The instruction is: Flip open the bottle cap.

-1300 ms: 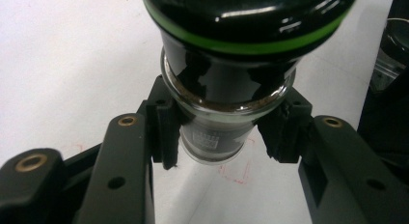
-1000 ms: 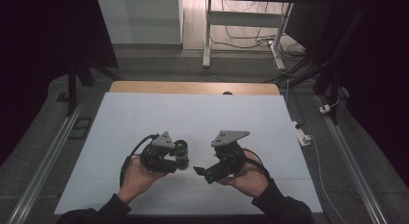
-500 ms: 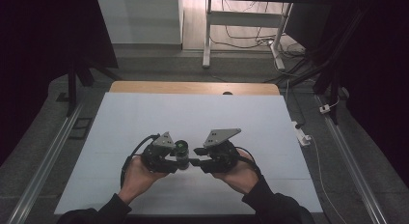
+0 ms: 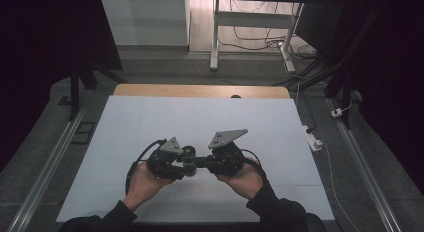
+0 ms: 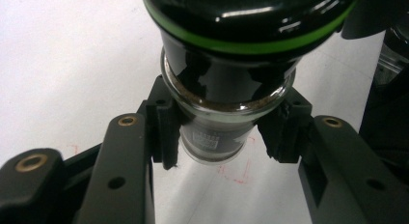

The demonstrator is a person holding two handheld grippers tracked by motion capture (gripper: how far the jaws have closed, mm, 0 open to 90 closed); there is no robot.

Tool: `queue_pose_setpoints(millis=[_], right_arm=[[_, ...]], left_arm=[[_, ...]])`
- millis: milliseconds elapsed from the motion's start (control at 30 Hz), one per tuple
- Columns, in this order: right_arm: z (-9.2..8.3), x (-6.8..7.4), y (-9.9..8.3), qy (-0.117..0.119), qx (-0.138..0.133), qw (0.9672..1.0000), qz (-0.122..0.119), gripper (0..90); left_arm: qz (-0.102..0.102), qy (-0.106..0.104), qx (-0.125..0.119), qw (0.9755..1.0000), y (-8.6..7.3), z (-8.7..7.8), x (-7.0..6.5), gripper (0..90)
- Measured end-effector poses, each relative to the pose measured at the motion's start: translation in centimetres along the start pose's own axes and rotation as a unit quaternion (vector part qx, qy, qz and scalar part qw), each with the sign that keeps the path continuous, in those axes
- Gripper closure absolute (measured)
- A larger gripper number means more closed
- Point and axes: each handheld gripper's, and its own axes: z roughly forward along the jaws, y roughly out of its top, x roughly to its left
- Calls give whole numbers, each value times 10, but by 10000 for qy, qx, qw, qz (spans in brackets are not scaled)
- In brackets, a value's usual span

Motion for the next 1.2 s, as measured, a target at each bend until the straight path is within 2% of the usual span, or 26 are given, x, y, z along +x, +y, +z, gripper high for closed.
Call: queue_pose_setpoints(millis=[233, 567, 1200], right_arm=[[1, 0, 2, -3, 44, 9999, 134, 895], [-2, 0, 6, -77, -6, 9999, 128, 895], [-4, -3, 16, -109, -71, 9999, 108, 896]], left_arm=[[42, 12, 32, 10000, 0, 1, -1, 537], [81, -38, 121, 9999, 1, 4, -3, 538], [61, -91, 90, 9999, 1, 4, -3, 538]])
